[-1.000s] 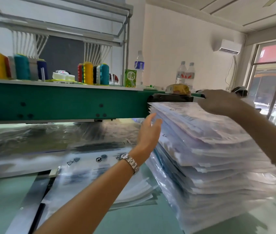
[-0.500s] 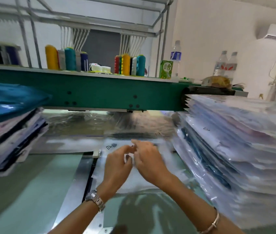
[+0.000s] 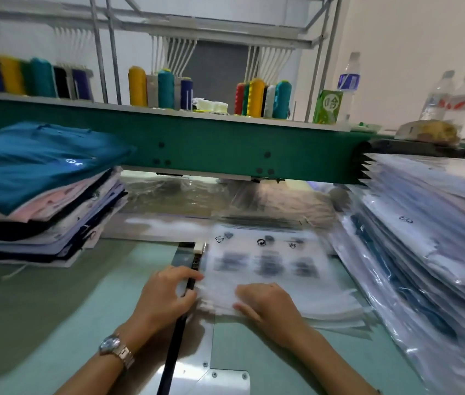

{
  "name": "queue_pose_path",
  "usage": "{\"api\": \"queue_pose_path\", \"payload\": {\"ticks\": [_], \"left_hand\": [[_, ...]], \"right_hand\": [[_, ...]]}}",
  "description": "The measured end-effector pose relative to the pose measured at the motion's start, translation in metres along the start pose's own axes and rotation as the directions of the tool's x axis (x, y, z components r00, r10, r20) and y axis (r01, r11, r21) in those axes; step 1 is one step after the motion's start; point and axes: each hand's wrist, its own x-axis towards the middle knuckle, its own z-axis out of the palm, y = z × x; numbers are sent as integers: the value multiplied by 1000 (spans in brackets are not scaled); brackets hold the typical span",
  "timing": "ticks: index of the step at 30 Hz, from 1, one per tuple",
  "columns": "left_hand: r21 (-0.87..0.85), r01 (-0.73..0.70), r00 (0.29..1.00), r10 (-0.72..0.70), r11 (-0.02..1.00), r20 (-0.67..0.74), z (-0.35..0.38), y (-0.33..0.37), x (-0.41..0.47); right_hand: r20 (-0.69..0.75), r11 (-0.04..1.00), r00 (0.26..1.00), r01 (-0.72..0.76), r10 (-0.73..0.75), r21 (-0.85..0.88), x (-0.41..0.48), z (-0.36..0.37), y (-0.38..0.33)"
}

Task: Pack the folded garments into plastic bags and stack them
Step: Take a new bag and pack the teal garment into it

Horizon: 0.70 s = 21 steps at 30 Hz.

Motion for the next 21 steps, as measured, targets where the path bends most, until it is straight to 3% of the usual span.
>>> {"api": "queue_pose_path", "payload": {"ticks": [5, 10, 15, 21], "left_hand": [[134, -185, 979, 195, 974, -66, 9, -6, -4], [223, -357, 904, 395, 907, -162, 11, -4, 1], [220, -352, 894, 397, 910, -208, 10, -7, 2], [237, -360, 876, 414, 902, -247, 10, -7, 3]], "right_hand": [[-77, 996, 997, 18, -11, 84, -3, 0, 1], [-243, 976, 970, 22, 31, 215, -8, -4, -4], [-505, 998, 862, 3, 32, 69, 4, -1, -27], [-481, 990, 865, 128, -142, -61, 28, -5, -58]]}}
